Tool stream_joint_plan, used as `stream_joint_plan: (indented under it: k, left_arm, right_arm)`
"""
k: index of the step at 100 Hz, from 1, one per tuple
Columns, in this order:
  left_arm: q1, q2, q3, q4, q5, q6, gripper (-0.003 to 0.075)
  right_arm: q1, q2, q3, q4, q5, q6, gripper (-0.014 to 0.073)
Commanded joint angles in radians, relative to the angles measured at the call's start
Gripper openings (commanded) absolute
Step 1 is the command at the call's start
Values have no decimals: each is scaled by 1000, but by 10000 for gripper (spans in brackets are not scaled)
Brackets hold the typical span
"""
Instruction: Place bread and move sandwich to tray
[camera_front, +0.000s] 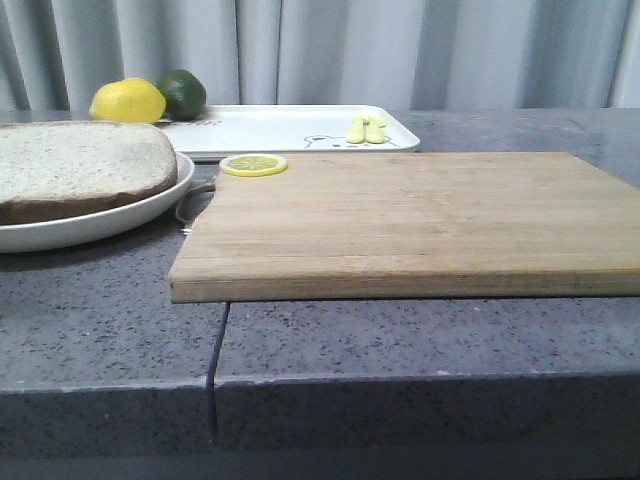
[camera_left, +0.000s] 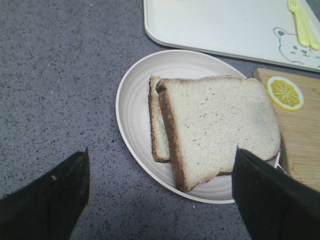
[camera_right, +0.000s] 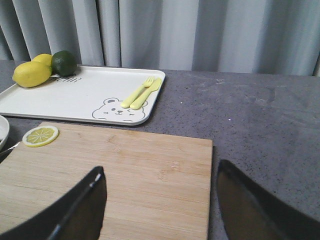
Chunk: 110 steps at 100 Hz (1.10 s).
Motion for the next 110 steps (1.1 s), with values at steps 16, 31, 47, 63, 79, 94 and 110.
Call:
stream_joint_plan:
  k: [16,31,47,63,79,94,110]
  left_arm:
    - [5,145,-33,-4,-144,-46,546]
    - [5,205,-33,-4,-182,-46,546]
    - [28,259,-33,-4,-213,-67,546]
    - [70,284,-33,-4,-217,-67,546]
    - [73,297,-33,-4,-224,-67,546]
    - [73,326,-33,-4,-228,-67,546]
    - [73,368,-33,-15,-238,-67,546]
  right_arm:
    - [-8,3,-27,-9,-60,-1,480]
    - [-8,3,-27,-11,-60,-1,480]
    - [-8,3,-27,-14,-60,-1,480]
    - [-8,3,-27,-18,-60,-1,480]
    - [-8,3,-27,-18,-63,-1,480]
    - [-8,3,-27,-18,-67,-1,480]
    - [-8,3,-27,-18,-67,-1,480]
